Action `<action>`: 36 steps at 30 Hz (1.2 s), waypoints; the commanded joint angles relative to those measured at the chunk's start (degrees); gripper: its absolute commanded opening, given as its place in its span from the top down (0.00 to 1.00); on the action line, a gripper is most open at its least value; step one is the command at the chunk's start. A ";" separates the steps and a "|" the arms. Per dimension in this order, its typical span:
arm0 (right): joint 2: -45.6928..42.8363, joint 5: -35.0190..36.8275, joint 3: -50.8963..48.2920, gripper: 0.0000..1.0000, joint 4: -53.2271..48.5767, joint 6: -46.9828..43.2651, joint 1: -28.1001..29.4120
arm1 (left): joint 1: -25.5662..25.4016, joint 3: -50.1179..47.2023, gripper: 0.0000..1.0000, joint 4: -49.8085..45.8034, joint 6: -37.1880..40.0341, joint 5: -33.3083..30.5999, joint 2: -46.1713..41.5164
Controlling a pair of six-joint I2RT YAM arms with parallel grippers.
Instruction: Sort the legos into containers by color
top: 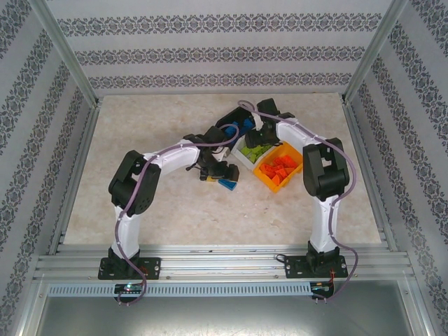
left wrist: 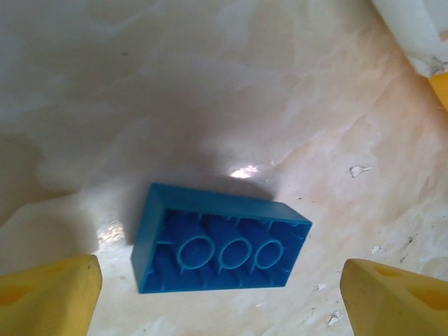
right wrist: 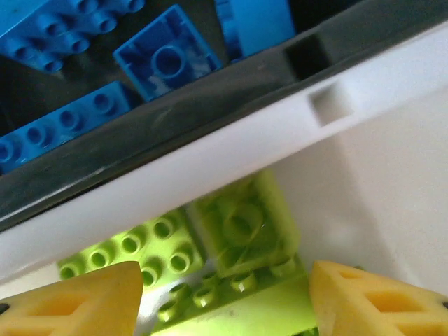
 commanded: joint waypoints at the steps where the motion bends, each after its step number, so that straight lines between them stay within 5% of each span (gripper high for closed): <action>1: -5.92 -0.80 -3.35 0.34 0.10 1.97 0.44 | -1.30 2.99 0.10 -4.19 3.94 -0.02 2.32; 21: -13.43 -2.59 -7.76 0.30 1.85 6.42 1.31 | -6.47 12.20 0.16 -16.70 10.80 -10.20 11.11; 29: -17.05 -3.42 -8.74 0.30 2.57 9.48 1.25 | -6.47 10.74 0.38 -16.22 9.45 -12.65 10.26; 34: -21.19 -4.96 -10.15 0.27 2.17 12.05 1.22 | -4.38 12.97 0.38 -17.37 7.04 -12.36 7.23; 36: -23.29 -5.29 -11.57 0.19 2.02 13.04 1.16 | -2.22 14.15 0.38 -17.33 5.70 -11.89 5.56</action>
